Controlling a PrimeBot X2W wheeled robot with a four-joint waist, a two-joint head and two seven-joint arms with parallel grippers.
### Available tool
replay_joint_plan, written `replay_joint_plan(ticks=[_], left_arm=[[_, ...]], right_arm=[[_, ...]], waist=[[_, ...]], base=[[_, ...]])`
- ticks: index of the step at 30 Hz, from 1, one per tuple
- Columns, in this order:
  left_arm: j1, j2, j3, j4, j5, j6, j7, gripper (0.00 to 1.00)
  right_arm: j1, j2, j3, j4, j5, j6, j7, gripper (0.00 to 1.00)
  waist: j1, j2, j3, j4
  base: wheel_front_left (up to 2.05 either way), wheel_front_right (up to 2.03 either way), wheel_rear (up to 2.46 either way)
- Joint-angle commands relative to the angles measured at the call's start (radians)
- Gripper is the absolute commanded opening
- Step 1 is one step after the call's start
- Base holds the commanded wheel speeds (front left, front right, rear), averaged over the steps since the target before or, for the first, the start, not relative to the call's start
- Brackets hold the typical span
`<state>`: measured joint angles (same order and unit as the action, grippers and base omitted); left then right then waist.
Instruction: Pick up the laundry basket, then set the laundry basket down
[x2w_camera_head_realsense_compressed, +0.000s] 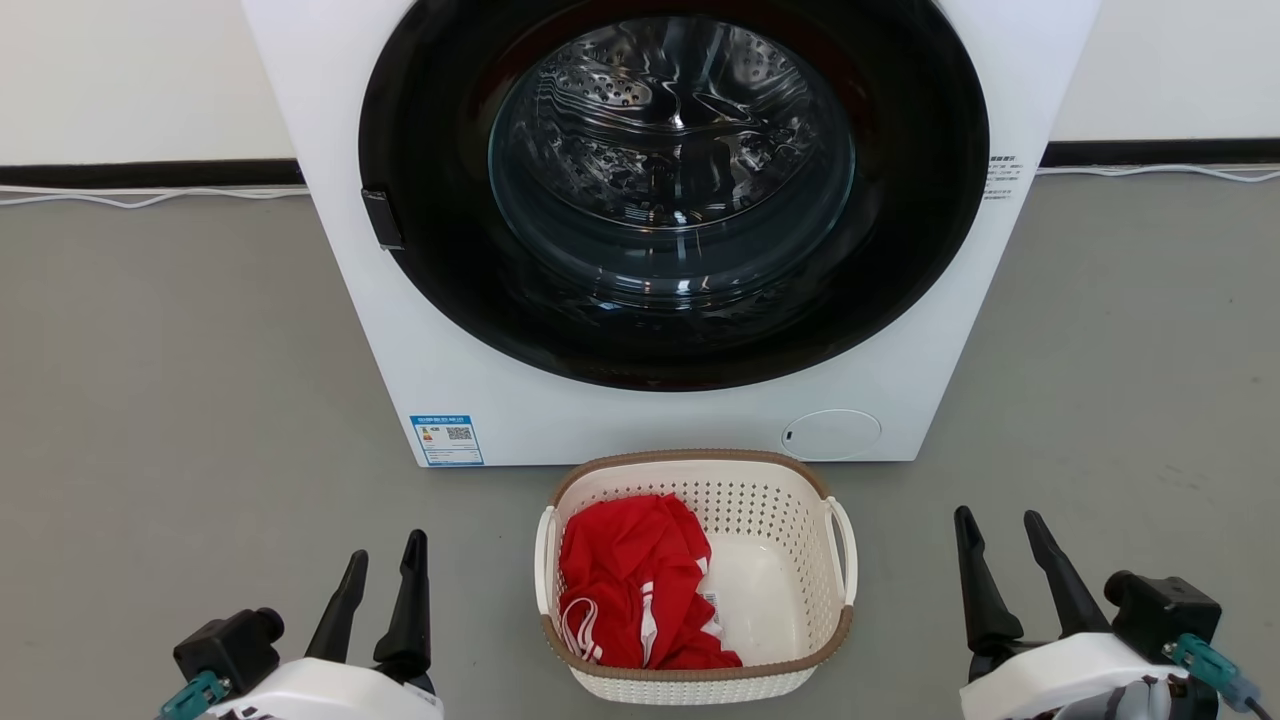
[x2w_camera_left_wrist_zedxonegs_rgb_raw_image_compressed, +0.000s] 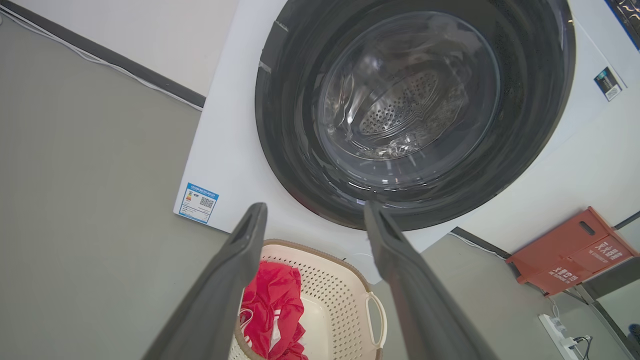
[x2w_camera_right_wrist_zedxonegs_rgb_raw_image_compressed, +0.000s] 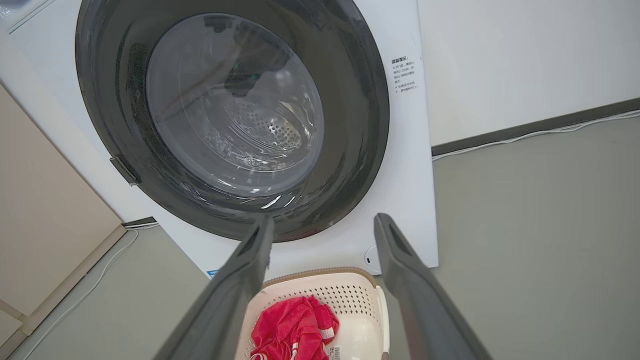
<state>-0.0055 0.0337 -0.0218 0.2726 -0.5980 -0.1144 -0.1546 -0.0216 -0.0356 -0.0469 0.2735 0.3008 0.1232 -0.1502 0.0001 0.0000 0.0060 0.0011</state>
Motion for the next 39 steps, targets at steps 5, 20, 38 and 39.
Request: replay_joint_plan(ticks=[5,20,38,39], left_arm=[[-0.008,0.012,0.013,-0.035,0.092,0.009,-0.031,1.0],[-0.002,0.014,0.005,-0.041,0.244,0.011,-0.072,1.0],[0.002,0.017,-0.006,-0.04,0.366,0.01,-0.107,1.0],[0.002,0.017,-0.006,-0.039,0.366,0.01,-0.107,1.0]], right_arm=[[-0.01,-0.012,0.02,-0.026,-0.1,0.006,-0.035,1.0],[-0.005,-0.013,0.001,0.0,-0.243,0.007,-0.076,1.0],[-0.006,-0.015,0.012,0.005,-0.394,0.008,-0.112,1.0],[-0.006,-0.015,0.011,0.006,-0.393,0.008,-0.112,1.0]], waist=[[0.0,0.0,-0.001,0.001],[0.0,0.0,0.003,-0.002],[-0.0001,0.0,0.009,0.003],[-0.0001,0.0,0.009,0.003]], base=[[0.0,0.0,0.0],[0.0,0.0,0.0],[0.0,0.0,0.0],[0.0,0.0,0.0]])
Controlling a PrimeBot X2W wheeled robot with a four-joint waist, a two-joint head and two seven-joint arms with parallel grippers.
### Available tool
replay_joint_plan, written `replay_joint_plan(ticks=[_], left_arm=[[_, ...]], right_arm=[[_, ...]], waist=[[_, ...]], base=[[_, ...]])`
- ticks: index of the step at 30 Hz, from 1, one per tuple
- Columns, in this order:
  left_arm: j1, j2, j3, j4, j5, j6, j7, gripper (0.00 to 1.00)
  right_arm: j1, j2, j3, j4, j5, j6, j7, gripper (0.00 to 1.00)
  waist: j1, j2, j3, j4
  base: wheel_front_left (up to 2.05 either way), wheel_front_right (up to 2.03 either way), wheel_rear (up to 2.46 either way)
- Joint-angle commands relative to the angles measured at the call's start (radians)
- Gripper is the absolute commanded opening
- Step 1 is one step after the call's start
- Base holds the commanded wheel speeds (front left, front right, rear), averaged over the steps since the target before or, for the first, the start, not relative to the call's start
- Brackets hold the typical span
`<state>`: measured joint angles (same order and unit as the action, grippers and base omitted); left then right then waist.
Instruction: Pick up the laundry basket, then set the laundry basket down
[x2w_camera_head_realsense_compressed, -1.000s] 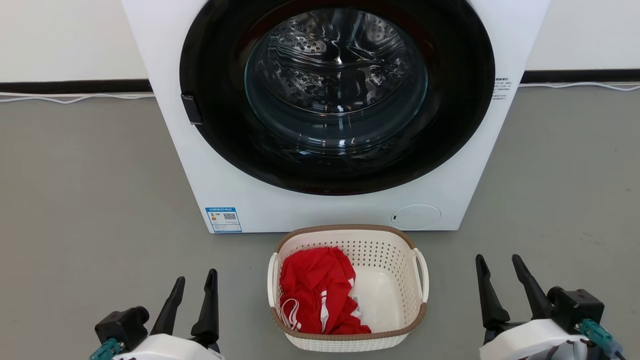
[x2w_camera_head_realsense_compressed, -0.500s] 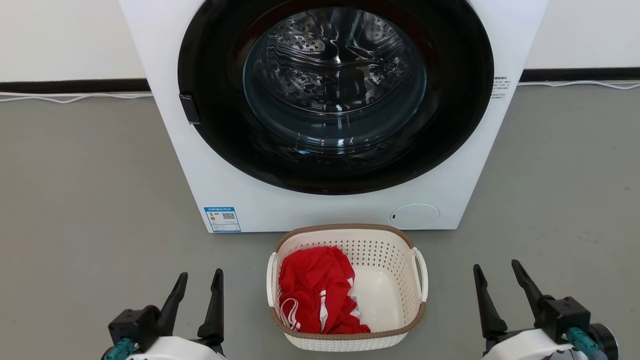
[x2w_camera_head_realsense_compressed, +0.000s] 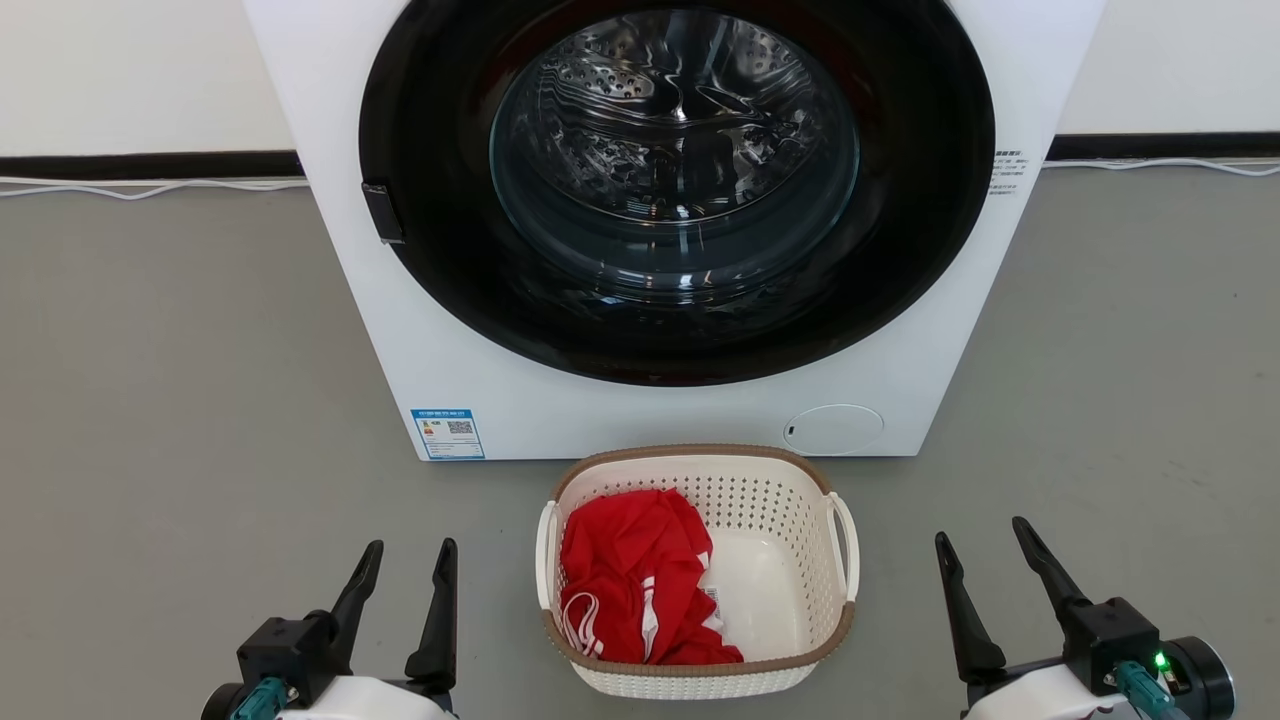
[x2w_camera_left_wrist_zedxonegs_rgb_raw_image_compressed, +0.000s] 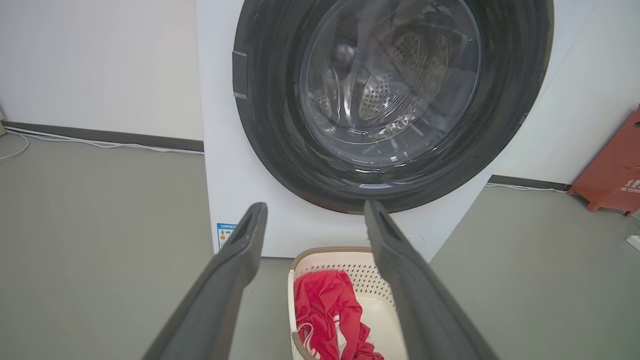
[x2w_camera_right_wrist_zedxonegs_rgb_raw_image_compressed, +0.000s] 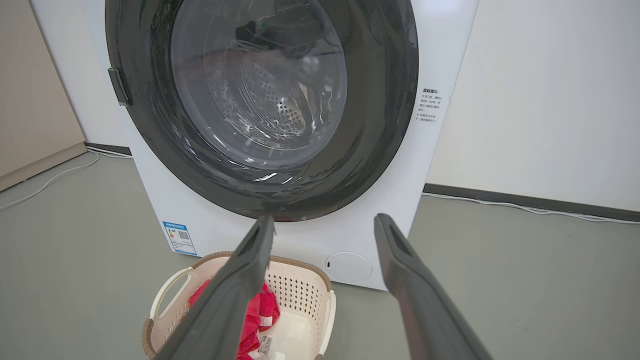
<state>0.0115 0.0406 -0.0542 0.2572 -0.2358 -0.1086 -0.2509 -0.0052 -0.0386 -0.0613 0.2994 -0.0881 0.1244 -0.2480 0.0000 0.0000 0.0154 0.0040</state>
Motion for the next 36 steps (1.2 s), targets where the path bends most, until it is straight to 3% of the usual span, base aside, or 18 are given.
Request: replay_joint_plan(ticks=[1,16,26,36], left_arm=[[-0.015,0.01,0.027,-0.023,0.003,0.004,-0.011,1.0],[-0.059,0.01,0.015,-0.009,-0.027,0.004,-0.011,1.0],[-0.201,0.01,-0.05,0.089,-0.053,0.032,-0.011,1.0],[-0.448,0.01,-0.173,0.294,-0.1,0.07,-0.011,1.0]], right_arm=[[-0.023,-0.012,0.025,-0.02,-0.003,0.006,-0.014,1.0],[-0.07,-0.012,-0.009,-0.01,0.011,0.006,-0.014,1.0],[-0.199,-0.012,-0.021,0.076,-0.018,0.006,-0.014,1.0],[-0.382,-0.012,-0.076,0.23,-0.064,0.006,-0.014,1.0]], waist=[[0.0,0.0,0.001,0.0],[0.0,0.0,0.079,-0.003],[0.0,0.0,0.245,0.007],[0.0,0.0,0.44,0.026]], base=[[0.0,0.0,0.0],[0.0,0.0,0.0],[0.0,0.0,0.0],[0.0,0.0,0.0]])
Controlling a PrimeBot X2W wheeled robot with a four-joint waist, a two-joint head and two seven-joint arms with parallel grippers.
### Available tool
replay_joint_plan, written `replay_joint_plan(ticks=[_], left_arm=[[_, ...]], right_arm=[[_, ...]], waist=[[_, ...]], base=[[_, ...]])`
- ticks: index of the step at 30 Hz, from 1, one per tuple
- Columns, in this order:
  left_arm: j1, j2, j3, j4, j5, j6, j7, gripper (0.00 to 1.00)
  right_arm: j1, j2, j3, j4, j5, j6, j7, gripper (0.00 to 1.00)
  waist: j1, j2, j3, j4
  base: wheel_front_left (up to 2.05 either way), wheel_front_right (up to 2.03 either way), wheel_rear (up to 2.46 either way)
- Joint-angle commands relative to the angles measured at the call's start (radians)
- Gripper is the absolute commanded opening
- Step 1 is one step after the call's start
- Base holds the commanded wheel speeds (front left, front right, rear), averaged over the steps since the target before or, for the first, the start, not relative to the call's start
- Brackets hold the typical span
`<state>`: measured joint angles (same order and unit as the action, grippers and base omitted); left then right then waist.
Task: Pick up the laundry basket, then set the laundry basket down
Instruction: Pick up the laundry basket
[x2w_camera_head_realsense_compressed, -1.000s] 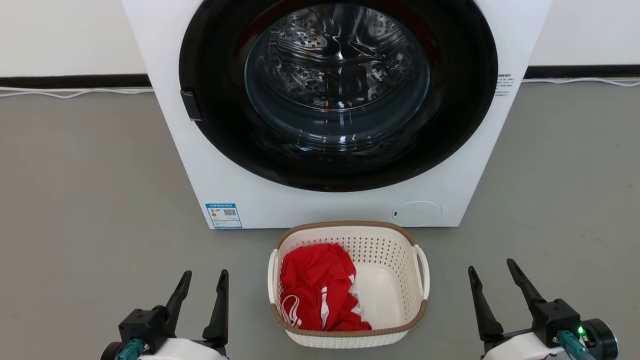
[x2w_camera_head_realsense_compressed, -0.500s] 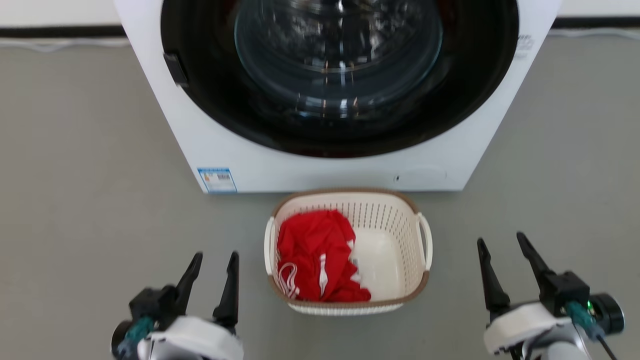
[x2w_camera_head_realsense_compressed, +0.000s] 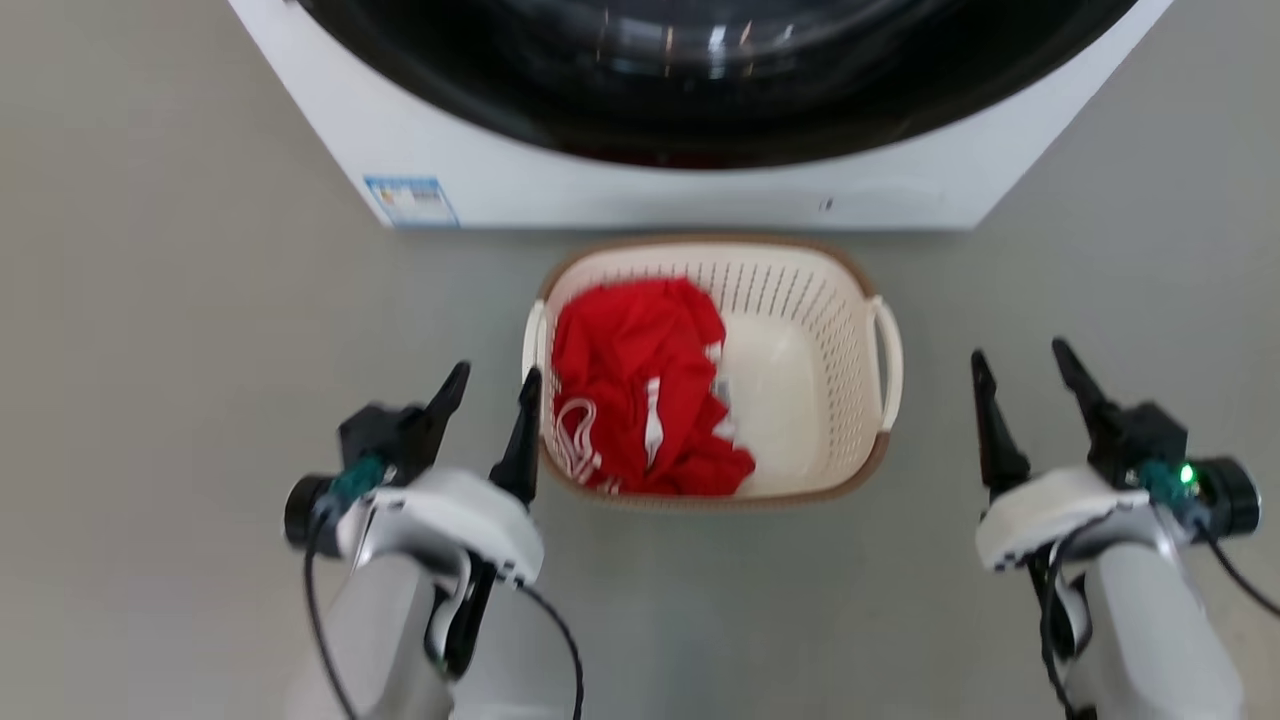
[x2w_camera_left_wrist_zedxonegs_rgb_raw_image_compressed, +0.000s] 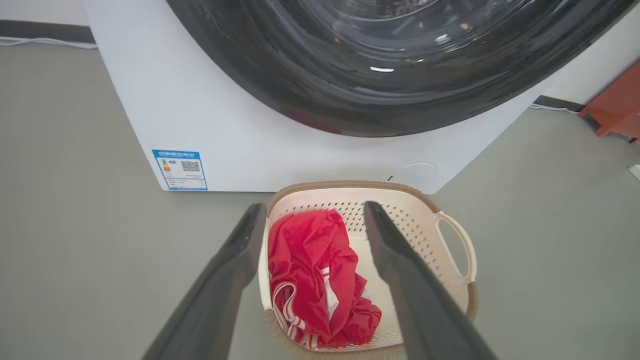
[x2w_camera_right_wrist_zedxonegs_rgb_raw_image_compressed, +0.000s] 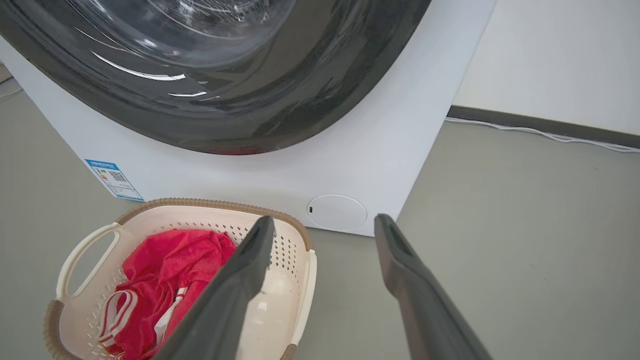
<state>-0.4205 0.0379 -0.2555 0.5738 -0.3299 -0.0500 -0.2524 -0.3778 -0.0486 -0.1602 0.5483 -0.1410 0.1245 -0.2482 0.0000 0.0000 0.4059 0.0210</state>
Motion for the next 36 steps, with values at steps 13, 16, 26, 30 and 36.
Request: replay_joint_plan(ticks=[13,16,26,30,36], left_arm=[[-0.307,0.012,-0.146,0.259,-0.145,0.072,-0.009,1.0],[-0.363,0.012,-0.181,0.307,-0.181,0.08,0.001,1.0],[-0.501,0.012,-0.29,0.409,-0.251,0.122,0.046,1.0],[-0.546,0.012,-0.328,0.445,-0.276,0.133,0.054,1.0],[-0.591,0.012,-0.371,0.51,-0.296,0.164,0.05,1.0]], right_arm=[[-0.204,-0.002,-0.05,0.176,-0.074,0.006,-0.013,1.0],[-0.247,-0.002,-0.068,0.22,-0.097,0.006,-0.013,1.0],[-0.35,-0.002,-0.076,0.289,-0.121,0.006,-0.013,1.0],[-0.385,-0.002,-0.077,0.303,-0.122,0.006,-0.013,1.0],[-0.418,-0.002,-0.067,0.317,-0.113,0.006,-0.013,1.0]], waist=[[0.0,0.0,0.231,0.027],[0.0,0.0,0.265,0.029],[0.0,0.0,0.363,0.028],[0.0,0.0,0.398,0.023],[0.0,0.0,0.426,0.018]], base=[[0.0,0.0,0.0],[0.0,0.0,0.0],[0.0,0.0,0.0],[0.0,0.0,0.0],[0.0,0.0,0.0]])
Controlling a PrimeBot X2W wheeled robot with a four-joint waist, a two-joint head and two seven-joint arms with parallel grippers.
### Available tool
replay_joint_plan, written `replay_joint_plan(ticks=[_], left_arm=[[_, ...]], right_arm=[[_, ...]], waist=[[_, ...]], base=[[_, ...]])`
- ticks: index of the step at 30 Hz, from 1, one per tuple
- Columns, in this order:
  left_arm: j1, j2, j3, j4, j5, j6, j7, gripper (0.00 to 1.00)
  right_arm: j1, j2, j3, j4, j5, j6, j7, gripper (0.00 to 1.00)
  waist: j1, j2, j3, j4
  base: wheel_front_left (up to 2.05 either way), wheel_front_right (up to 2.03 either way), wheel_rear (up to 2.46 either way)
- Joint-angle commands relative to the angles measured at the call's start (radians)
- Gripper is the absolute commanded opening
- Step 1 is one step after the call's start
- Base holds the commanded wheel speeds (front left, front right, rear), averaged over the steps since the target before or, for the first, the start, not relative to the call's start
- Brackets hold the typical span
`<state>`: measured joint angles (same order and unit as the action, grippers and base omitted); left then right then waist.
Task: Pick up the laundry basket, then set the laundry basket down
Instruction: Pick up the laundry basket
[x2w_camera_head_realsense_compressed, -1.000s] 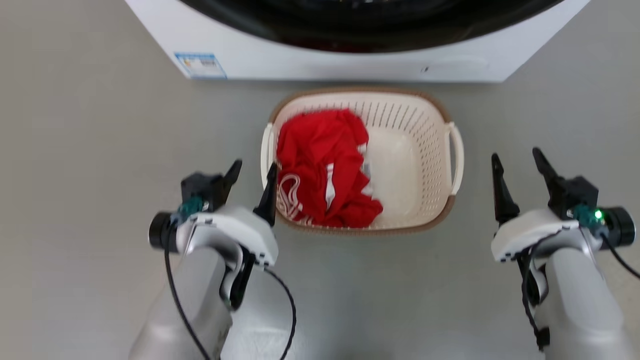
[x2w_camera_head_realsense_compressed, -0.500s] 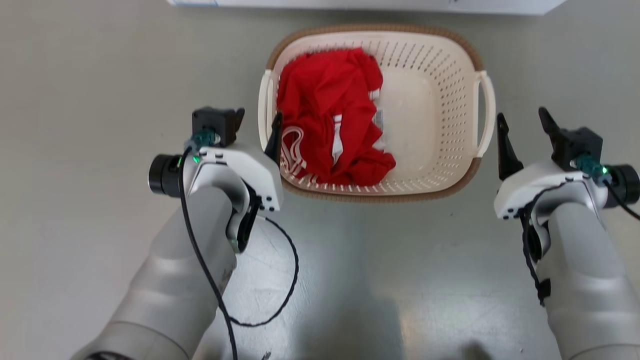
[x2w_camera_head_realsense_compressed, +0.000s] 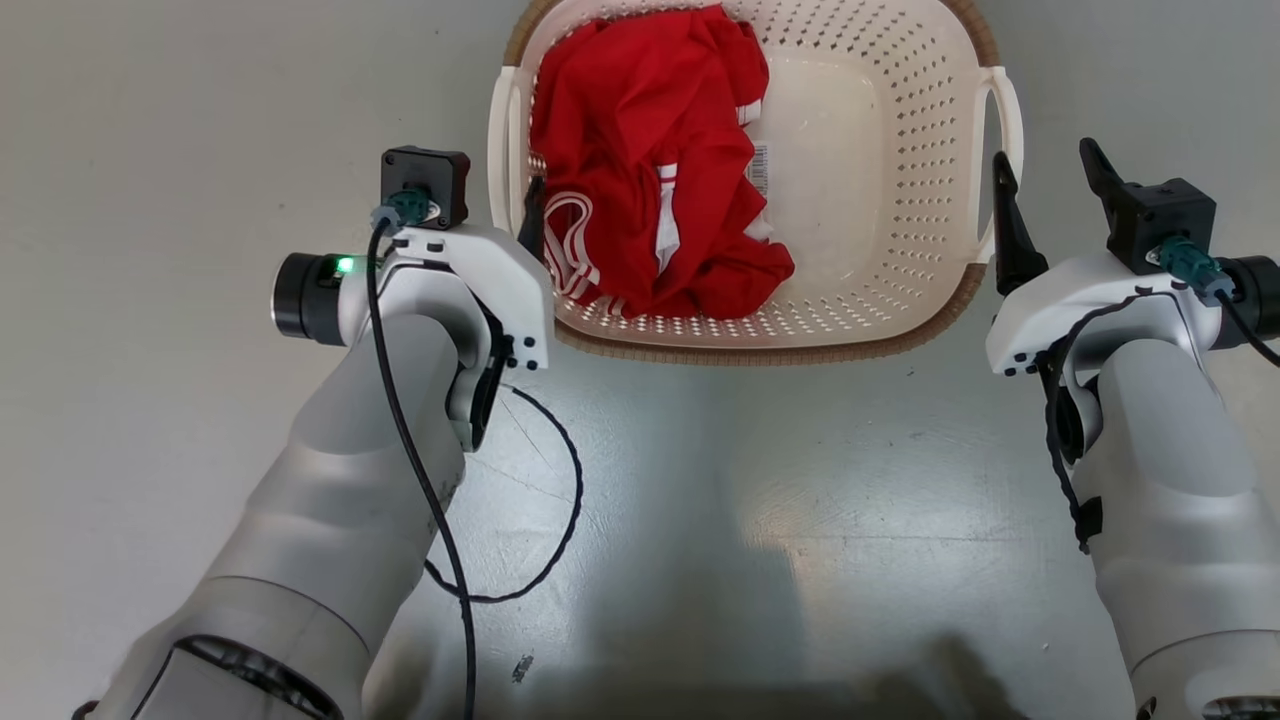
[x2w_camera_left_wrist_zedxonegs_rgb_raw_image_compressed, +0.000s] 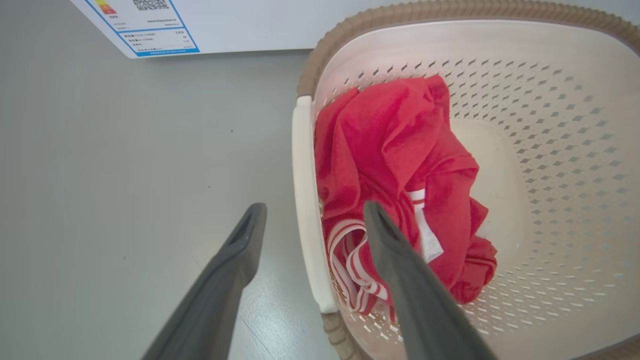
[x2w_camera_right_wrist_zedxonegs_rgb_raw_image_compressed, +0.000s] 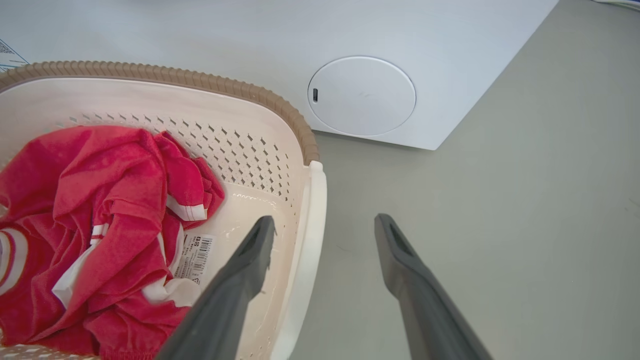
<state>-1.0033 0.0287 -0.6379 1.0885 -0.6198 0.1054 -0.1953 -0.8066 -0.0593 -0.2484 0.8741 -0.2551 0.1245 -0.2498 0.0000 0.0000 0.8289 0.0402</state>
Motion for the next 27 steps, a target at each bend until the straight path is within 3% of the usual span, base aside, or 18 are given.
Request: replay_joint_plan(ticks=[1,14,27], left_arm=[[-0.013,0.022,0.009,0.005,-0.01,0.014,-0.01,1.0],[-0.063,0.022,-0.06,0.049,-0.067,0.014,-0.011,1.0],[-0.124,0.022,-0.129,0.088,-0.124,0.034,0.041,1.0]], right_arm=[[0.008,0.009,0.025,-0.008,0.004,0.006,-0.012,1.0],[-0.024,0.009,0.018,0.045,0.008,0.006,-0.012,1.0],[-0.149,0.009,-0.016,0.232,0.015,0.006,-0.009,1.0]], waist=[[0.0,0.0,0.006,-0.002],[0.0,0.0,0.044,-0.006],[0.0,0.0,0.074,-0.021]], base=[[0.0,0.0,0.0],[0.0,0.0,0.0],[0.0,0.0,0.0]])
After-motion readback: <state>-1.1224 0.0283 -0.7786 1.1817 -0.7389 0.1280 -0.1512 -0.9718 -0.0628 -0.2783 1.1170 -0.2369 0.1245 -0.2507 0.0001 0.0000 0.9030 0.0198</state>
